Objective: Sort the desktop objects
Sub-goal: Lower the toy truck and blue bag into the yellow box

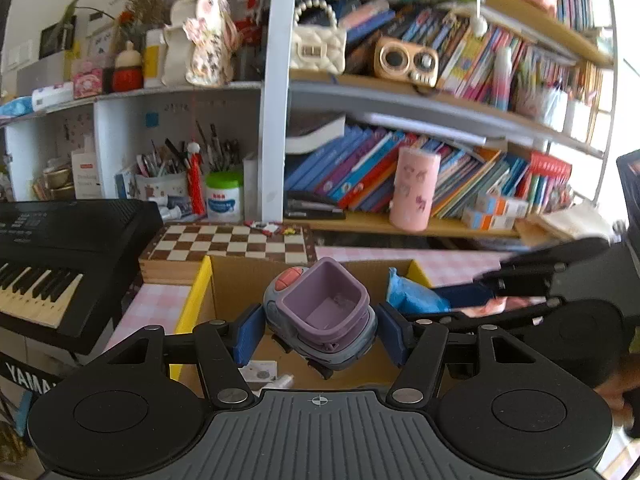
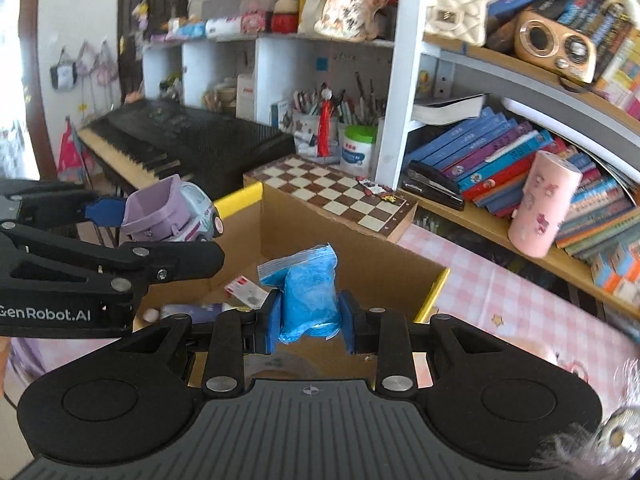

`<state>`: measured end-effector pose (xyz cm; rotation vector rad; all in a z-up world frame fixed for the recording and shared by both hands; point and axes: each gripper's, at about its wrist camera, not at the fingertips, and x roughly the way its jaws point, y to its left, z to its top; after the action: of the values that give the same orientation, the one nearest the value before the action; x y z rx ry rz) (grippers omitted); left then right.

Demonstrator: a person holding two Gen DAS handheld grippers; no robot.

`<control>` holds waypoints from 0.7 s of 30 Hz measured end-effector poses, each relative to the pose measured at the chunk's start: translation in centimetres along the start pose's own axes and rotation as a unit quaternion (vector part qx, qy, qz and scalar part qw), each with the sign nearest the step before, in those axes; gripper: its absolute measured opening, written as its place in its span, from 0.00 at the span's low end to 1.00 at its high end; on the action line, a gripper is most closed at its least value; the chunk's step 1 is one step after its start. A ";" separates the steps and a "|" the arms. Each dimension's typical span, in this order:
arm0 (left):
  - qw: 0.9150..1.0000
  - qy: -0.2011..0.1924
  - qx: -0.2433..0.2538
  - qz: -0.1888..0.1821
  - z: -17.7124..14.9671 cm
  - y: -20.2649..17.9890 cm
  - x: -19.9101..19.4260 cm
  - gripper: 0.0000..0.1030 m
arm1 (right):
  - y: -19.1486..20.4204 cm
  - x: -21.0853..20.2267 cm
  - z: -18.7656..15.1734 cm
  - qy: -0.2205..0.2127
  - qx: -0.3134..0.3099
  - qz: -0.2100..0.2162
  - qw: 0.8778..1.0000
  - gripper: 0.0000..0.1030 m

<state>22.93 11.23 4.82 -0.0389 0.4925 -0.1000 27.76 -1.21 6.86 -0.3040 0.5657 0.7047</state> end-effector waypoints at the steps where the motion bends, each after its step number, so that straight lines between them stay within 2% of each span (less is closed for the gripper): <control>1: 1.000 0.006 0.003 0.003 0.0 0.0 0.7 0.60 | -0.3 0.7 0.2 0.007 -0.011 0.001 1.000 0.26; 8: 0.998 0.060 0.015 0.017 -0.2 0.2 4.7 0.60 | -1.6 6.1 0.7 0.049 -0.110 0.013 0.993 0.26; 16: 0.990 0.132 0.053 0.018 -1.4 -0.1 8.0 0.60 | -1.1 10.8 0.7 0.112 -0.243 0.043 0.963 0.26; 21: 0.985 0.160 0.063 0.012 -2.4 -0.5 9.1 0.60 | -0.6 13.0 -0.1 0.158 -0.280 0.061 0.945 0.26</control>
<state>29.76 9.75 -1.58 0.1095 0.8062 -0.1150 36.18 5.08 -0.78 -0.9313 0.6855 0.9396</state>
